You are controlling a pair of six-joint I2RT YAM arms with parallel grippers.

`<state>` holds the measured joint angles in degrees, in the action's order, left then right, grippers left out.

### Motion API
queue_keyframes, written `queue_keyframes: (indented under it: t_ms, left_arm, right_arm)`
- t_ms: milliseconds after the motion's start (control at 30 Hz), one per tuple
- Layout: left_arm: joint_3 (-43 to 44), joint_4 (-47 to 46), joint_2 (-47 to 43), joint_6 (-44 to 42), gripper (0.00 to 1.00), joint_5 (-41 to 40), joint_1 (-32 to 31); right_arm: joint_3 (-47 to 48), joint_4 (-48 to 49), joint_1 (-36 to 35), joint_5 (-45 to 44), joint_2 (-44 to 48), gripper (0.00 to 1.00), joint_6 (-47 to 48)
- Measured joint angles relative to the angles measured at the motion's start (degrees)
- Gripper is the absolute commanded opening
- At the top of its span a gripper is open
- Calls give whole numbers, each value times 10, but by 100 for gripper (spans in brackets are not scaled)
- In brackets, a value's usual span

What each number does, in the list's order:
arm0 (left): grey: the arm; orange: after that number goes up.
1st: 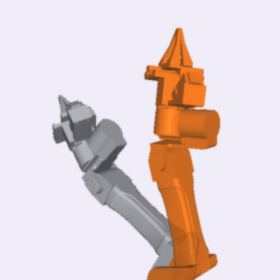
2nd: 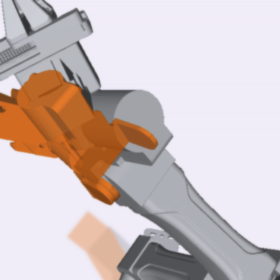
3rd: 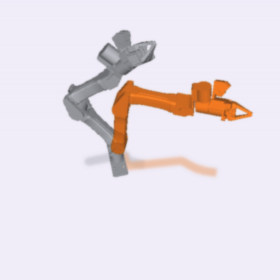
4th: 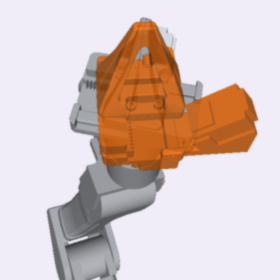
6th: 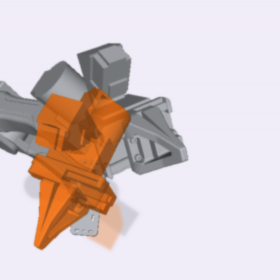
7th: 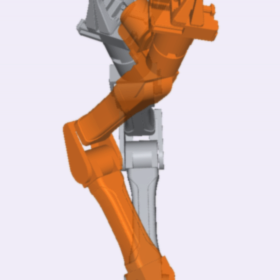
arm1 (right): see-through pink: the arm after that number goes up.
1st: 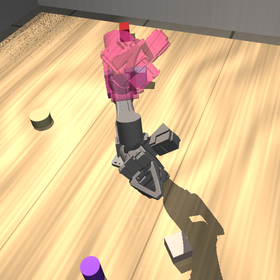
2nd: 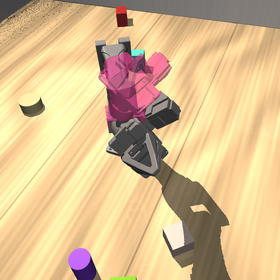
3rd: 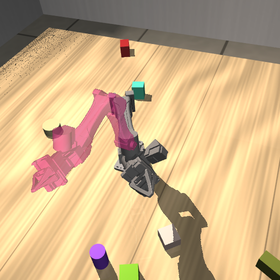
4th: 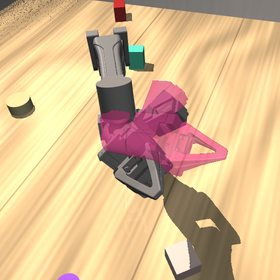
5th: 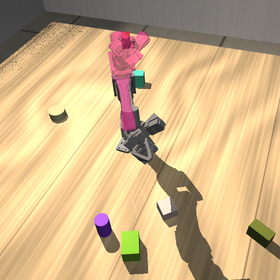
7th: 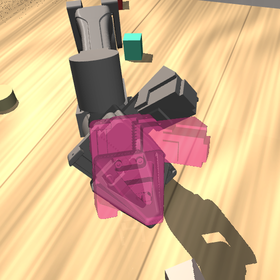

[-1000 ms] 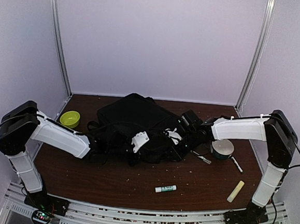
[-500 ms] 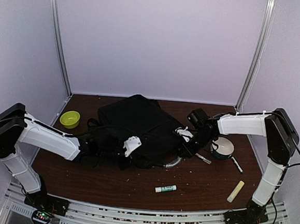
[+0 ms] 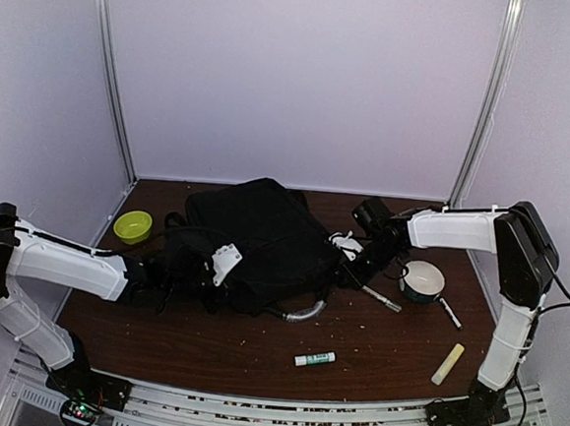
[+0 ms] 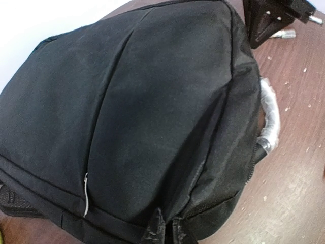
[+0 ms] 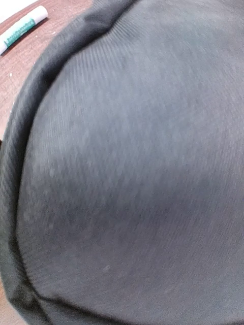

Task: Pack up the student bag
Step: Zip the student bag into the largest pocket of the bag, then hold the largest pocket of the student bag.

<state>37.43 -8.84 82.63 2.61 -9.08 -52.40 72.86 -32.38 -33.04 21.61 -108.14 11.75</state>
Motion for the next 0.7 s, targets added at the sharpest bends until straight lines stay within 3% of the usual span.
queue_keyframes:
  t_ms: [100,167,467,567,700]
  left_arm:
    - [-8,18,-11,16,39,-10,5]
    - [-24,30,-29,26,46,-22,7]
    - [-70,71,-180,41,55,-7,-11]
    - [-64,53,-166,25,56,22,-30]
    - [-22,43,-80,-7,57,64,-47]
  right_arm:
    - [0,-4,-22,8,0,0,7]
    - [-2,-7,-42,15,0,0,8]
    - [-8,-13,-136,44,0,0,2]
    - [-7,-15,-153,57,0,0,-2]
    - [-3,-18,-162,68,0,0,-2]
